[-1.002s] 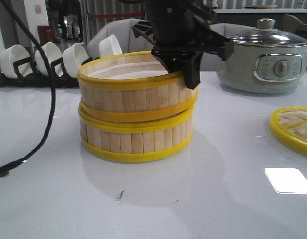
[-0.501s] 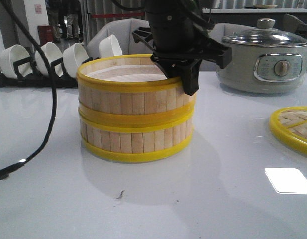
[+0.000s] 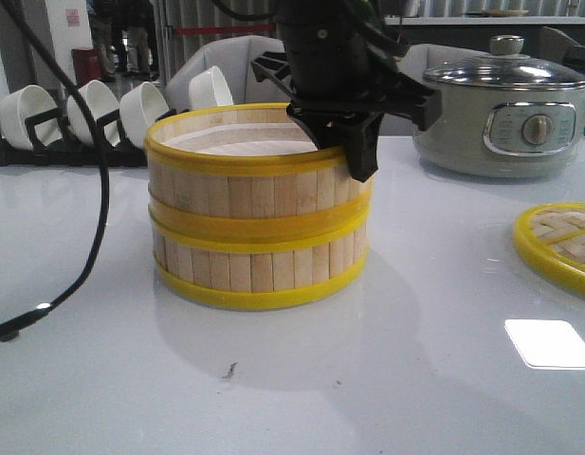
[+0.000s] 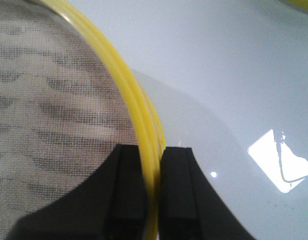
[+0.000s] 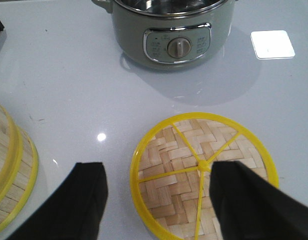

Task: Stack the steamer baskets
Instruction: 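Lower the held basket onto the center basket and open the left gripper, then raise the left gripper away from the stacked baskets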

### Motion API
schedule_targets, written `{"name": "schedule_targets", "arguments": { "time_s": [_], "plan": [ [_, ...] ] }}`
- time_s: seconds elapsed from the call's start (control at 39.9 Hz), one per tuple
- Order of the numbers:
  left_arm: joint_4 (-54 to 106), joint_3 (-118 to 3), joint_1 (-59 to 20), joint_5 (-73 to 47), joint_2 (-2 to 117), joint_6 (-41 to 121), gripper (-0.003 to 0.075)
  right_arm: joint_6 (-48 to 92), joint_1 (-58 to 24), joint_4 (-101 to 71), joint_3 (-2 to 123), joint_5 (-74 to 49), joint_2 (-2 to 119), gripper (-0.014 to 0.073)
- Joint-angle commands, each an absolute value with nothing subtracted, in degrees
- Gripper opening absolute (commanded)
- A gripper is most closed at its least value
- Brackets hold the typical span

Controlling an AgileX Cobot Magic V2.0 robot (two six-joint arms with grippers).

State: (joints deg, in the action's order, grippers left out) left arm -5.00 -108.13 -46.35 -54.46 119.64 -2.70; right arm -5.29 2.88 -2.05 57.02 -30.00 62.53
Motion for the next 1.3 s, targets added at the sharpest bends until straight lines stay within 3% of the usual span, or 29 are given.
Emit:
{"name": "schedule_targets", "arguments": {
  "time_s": [0.0, 0.1, 0.38, 0.5, 0.98, 1.05, 1.15, 1.2, 1.28],
  "plan": [
    [-6.1, -110.4, -46.7, -51.8, 115.8, -2.4, 0.0087, -5.0, 3.0, -1.7, 59.1, -26.0, 61.5, 0.0547],
    [-6.1, -110.4, -46.7, -51.8, 115.8, -2.4, 0.0114, -5.0, 3.0, -1.7, 59.1, -26.0, 61.5, 0.0547],
    [-6.4, -110.4, -46.7, -51.8, 115.8, -2.4, 0.0316, -5.0, 3.0, -1.7, 59.1, -26.4, 61.5, 0.0547],
    [-6.4, -110.4, -46.7, -51.8, 115.8, -2.4, 0.034, -5.0, 3.0, -1.7, 59.1, -26.6, 61.5, 0.0547],
    [-7.6, -125.4, -46.7, -55.2, 115.7, -3.5, 0.0333, -5.0, 3.0, -1.7, 59.1, -26.6, 61.5, 0.0547],
    [-7.7, -127.8, -45.9, -56.3, 115.3, -3.5, 0.0287, -5.0, 3.0, -1.7, 59.1, -26.6, 61.5, 0.0547],
    [-8.0, -129.0, -43.6, -56.8, 113.3, -3.5, 0.0124, -5.0, 3.0, -1.7, 59.1, -26.6, 61.5, 0.0547],
    [-8.4, -129.0, -41.7, -56.8, 111.9, -3.5, 0.0078, -5.0, 3.0, -1.7, 59.1, -26.6, 61.5, 0.0547],
    [-8.5, -129.0, -38.5, -57.0, 109.6, -3.5, 0.0093, -5.0, 3.0, -1.7, 59.1, -26.6, 61.5, 0.0547]
  ]
}}
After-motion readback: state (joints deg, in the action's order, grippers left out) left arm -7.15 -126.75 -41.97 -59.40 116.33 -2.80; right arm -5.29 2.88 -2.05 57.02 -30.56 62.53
